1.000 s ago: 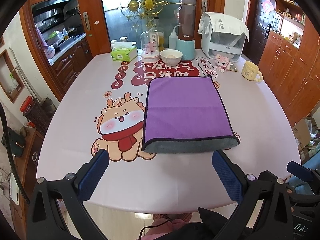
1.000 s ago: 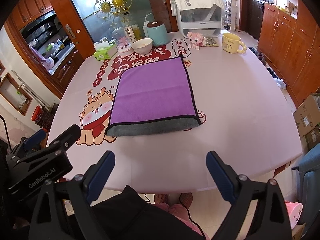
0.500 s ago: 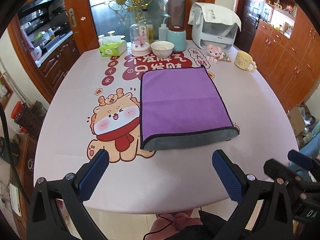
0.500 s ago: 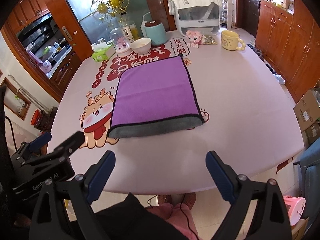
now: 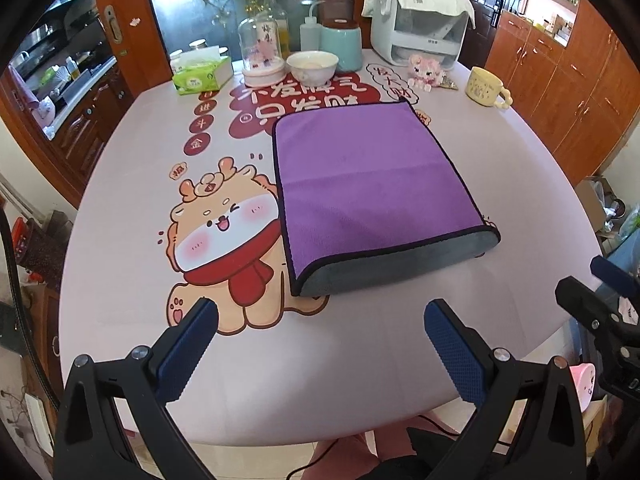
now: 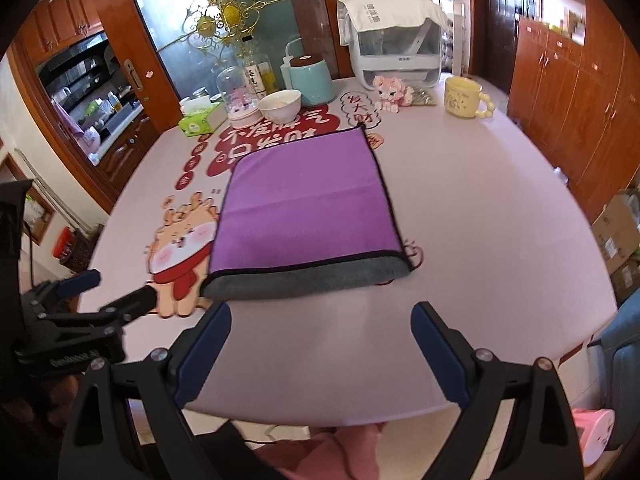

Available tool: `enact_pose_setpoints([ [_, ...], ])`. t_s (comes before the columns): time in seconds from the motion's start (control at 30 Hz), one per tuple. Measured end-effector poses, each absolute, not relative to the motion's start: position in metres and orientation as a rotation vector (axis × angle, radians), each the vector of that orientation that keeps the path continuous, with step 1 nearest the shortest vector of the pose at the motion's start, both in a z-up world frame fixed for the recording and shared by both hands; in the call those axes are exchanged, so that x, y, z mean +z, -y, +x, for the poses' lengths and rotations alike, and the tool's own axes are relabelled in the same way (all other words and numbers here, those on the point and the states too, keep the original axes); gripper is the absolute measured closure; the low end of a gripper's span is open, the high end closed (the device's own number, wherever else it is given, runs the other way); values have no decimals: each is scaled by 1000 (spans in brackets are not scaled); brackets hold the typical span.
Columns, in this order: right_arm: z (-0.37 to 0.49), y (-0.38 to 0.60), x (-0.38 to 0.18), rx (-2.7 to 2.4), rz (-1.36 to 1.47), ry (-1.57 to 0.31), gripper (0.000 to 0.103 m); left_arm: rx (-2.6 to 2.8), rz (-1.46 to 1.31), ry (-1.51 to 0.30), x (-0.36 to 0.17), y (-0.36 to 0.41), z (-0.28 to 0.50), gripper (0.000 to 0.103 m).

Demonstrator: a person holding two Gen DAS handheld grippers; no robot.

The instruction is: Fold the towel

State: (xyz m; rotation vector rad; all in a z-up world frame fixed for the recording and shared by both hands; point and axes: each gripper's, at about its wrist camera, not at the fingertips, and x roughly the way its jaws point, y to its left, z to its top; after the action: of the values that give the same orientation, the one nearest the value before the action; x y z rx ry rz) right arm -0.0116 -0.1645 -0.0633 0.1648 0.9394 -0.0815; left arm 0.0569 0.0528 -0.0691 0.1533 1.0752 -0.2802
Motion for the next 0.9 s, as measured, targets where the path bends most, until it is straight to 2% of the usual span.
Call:
enact_pose_setpoints([
  [0.7, 32, 206, -134, 84, -26, -902, 17, -343, 96, -1108, -133, -42, 106, 1],
  [0.9, 51, 220, -153, 163, -33, -941, 23, -357, 83, -1151, -153, -37, 124, 5],
])
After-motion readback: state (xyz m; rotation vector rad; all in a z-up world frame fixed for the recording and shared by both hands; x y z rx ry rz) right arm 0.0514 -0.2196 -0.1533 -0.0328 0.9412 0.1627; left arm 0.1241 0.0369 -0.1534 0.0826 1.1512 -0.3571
